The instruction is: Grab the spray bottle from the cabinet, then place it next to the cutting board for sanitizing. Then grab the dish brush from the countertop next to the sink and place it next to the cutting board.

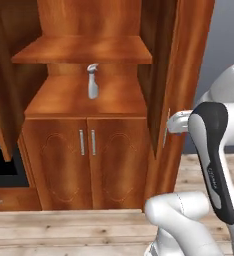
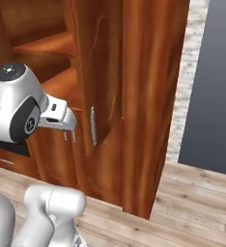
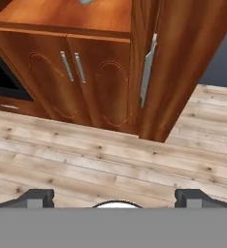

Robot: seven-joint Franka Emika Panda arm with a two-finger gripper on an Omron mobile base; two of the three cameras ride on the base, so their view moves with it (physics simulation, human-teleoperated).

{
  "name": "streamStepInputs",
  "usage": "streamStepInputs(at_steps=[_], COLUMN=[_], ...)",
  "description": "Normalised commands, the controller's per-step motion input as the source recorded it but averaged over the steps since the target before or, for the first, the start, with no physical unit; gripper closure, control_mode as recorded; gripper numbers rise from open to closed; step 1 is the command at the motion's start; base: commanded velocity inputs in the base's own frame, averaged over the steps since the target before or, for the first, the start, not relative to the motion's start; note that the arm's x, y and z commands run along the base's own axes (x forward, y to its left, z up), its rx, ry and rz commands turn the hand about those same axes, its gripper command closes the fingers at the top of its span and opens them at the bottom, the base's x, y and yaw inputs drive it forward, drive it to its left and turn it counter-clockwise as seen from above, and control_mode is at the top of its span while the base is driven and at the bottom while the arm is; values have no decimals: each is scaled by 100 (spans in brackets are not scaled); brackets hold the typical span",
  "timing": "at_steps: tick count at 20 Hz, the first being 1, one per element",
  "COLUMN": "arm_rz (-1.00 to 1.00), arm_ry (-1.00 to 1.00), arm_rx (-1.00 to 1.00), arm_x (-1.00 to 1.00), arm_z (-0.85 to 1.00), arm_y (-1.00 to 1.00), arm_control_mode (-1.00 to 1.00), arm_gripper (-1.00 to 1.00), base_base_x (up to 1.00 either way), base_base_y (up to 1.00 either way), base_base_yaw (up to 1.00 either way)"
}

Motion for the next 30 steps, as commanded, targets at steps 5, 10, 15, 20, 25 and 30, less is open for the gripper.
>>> streamStepInputs(at_steps=[5,10,15,20,25,30], arm_rz=[0,0,0,0,0,0], arm_ry=[0,0,0,0,0,0], arm_rx=[0,0,0,0,0,0], arm_x=[0,0,0,0,0,0], arm_z=[0,0,0,0,0,0], arm_y=[0,0,0,0,0,0], arm_control_mode=[100,100,100,100,100,100], arm_gripper=[-100,-100,-100,-100,-100,-100], base_base_x=[31,59,16,-5,11,56], base_base_y=[100,100,16,21,64,33], base_base_yaw=[-15,-17,-20,-46,-45,0])
